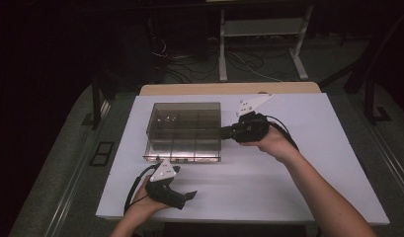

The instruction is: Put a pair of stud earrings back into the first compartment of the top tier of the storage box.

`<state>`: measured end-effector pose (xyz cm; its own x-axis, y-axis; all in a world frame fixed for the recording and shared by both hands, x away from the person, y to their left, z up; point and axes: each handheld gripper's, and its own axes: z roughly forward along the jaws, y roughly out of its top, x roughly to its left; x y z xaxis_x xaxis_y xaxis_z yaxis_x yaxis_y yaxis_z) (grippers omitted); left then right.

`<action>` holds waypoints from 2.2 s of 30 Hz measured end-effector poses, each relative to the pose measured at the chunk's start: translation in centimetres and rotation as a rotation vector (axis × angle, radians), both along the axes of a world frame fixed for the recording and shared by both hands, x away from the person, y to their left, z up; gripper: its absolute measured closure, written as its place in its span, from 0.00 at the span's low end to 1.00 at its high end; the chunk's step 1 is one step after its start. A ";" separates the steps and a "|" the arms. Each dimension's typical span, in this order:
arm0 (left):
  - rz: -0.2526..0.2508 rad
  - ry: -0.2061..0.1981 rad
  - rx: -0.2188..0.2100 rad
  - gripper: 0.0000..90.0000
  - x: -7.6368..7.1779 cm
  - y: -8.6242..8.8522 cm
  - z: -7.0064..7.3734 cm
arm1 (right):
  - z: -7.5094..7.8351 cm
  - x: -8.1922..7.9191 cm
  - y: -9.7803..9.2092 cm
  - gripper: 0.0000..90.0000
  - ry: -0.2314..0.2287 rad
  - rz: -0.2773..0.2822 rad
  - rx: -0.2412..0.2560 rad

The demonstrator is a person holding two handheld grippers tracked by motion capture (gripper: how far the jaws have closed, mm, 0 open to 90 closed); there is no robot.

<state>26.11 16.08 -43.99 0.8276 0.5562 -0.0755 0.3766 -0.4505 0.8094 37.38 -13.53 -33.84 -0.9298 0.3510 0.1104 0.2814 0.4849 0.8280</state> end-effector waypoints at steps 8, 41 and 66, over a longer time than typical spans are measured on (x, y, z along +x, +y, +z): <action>0.002 -0.001 -0.006 0.00 0.0 0.0 0.0 | 0.1 0.7 2.8 0.87 -0.012 0.035 -0.009; -0.010 -0.012 0.000 0.00 -0.1 0.1 0.1 | -1.3 1.4 13.9 0.87 -0.010 0.151 -0.079; -0.016 -0.016 -0.008 0.00 -0.1 0.2 0.2 | -1.7 2.1 15.6 0.61 0.014 0.114 -0.092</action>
<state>25.96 16.24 -43.79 0.8374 0.5426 -0.0664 0.3561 -0.4494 0.8193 39.50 2.02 -35.54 -0.9628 0.2526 0.0961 0.2316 0.5878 0.7752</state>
